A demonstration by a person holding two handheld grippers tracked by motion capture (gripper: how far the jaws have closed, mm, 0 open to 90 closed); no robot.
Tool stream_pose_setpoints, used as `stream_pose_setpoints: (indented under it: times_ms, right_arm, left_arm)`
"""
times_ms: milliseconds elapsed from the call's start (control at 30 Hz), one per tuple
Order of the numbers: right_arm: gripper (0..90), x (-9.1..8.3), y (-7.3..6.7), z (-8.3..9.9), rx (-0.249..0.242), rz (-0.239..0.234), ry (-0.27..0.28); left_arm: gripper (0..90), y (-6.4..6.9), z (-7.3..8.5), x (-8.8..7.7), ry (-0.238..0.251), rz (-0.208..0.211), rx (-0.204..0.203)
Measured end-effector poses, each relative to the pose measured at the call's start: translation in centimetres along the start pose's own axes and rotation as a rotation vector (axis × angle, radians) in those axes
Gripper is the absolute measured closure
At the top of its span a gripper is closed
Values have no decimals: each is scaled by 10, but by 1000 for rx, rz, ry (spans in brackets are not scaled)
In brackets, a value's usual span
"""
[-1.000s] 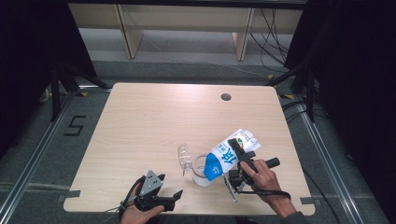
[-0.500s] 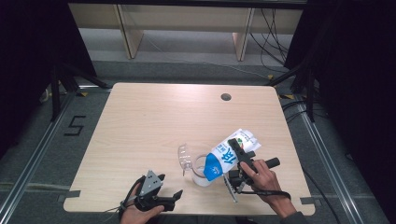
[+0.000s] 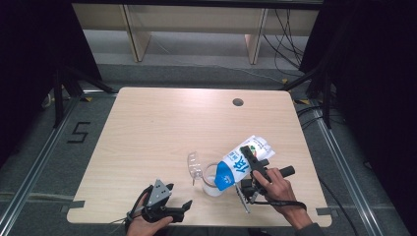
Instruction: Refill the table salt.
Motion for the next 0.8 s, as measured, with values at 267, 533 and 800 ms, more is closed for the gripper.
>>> stream_pose_setpoints:
  times_ms: [267, 533, 800]
  right_arm:
    - [560, 0, 1, 0, -8, -5, -4]
    - [563, 0, 1, 0, -14, 2, 1]
    - [566, 0, 0, 0, -1, 5, -6]
  left_arm:
    - [156, 0, 0, 0, 0, 0, 1]
    - [156, 0, 0, 0, 2, 8, -1]
    - [156, 0, 0, 0, 2, 9, -1]
Point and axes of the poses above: each handheld gripper's, and its own axes: x roughly forward along the jaws, z roughly out of its underside, y roughly to its right, the point moved 1 cm from there along x, roughly forward along the jaws, and after that the axes turned 8 degrees about z, right-handed, at the moved point
